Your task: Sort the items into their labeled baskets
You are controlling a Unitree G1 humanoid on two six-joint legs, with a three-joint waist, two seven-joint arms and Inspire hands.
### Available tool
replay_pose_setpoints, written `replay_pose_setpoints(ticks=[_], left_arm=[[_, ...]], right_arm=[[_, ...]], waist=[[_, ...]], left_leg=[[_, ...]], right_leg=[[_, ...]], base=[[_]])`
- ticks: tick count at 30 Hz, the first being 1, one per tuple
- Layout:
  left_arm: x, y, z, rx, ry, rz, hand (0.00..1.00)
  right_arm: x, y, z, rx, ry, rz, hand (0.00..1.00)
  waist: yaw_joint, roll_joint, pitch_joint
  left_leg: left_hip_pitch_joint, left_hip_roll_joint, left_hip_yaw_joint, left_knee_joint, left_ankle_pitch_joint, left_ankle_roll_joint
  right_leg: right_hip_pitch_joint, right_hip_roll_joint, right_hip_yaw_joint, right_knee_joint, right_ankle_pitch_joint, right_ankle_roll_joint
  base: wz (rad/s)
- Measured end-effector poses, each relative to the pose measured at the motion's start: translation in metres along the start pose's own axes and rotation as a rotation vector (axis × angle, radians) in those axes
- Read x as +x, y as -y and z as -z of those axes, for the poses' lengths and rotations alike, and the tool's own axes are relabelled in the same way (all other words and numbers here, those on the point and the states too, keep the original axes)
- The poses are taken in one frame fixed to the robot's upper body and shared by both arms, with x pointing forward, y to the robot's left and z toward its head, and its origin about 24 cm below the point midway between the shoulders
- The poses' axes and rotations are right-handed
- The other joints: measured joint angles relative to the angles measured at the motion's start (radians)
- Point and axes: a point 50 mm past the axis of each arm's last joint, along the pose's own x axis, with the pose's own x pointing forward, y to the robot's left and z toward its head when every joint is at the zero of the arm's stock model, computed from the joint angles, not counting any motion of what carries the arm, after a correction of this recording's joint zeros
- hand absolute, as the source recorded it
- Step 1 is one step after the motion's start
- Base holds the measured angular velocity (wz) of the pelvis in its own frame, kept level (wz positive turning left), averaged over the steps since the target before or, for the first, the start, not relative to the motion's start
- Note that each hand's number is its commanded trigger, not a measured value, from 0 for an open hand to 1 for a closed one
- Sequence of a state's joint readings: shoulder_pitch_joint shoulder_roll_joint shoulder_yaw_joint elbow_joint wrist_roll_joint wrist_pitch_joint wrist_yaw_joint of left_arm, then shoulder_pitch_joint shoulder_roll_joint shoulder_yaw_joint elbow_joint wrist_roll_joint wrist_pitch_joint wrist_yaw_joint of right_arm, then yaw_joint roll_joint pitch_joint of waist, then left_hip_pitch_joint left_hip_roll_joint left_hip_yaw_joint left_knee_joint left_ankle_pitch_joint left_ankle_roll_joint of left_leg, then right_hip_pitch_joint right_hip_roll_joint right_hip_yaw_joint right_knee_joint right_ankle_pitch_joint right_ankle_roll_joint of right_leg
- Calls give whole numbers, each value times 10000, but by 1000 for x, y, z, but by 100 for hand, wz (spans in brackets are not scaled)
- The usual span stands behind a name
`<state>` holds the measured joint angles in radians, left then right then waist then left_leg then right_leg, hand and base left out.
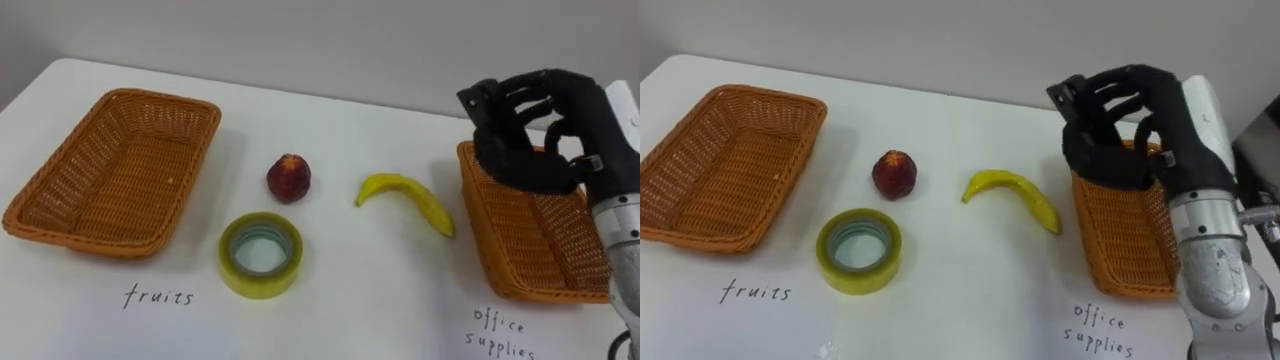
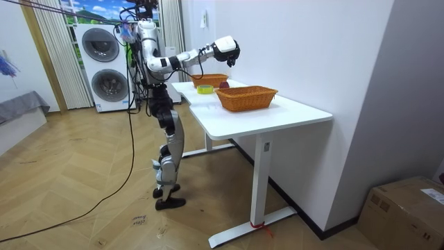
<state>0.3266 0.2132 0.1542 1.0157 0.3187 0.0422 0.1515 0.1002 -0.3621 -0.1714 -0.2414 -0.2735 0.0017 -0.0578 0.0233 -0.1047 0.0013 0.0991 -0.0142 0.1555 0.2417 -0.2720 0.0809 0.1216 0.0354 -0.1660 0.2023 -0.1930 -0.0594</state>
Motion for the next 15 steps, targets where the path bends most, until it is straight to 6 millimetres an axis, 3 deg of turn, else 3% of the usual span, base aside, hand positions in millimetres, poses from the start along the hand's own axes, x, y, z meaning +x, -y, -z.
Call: replay_pose_setpoints(ticks=[9, 15], left_arm=[[0, -2, 0, -49, -18, -184, 0], [1, -6, 2, -386, -116, -368, 0]], right_arm=[[-2, 5, 12, -164, -487, 562, 100], [-4, 15, 17, -26, -737, 942, 100]], waist=[[-406, 69, -24], [-434, 94, -34]], left_leg=[[7, 5, 55, 4, 3, -4], [12, 5, 62, -1, 3, -3]], right_leg=[[-17, 1, 27, 1, 0, 0], [-24, 3, 44, 1, 0, 0]], base=[[0], [0]])
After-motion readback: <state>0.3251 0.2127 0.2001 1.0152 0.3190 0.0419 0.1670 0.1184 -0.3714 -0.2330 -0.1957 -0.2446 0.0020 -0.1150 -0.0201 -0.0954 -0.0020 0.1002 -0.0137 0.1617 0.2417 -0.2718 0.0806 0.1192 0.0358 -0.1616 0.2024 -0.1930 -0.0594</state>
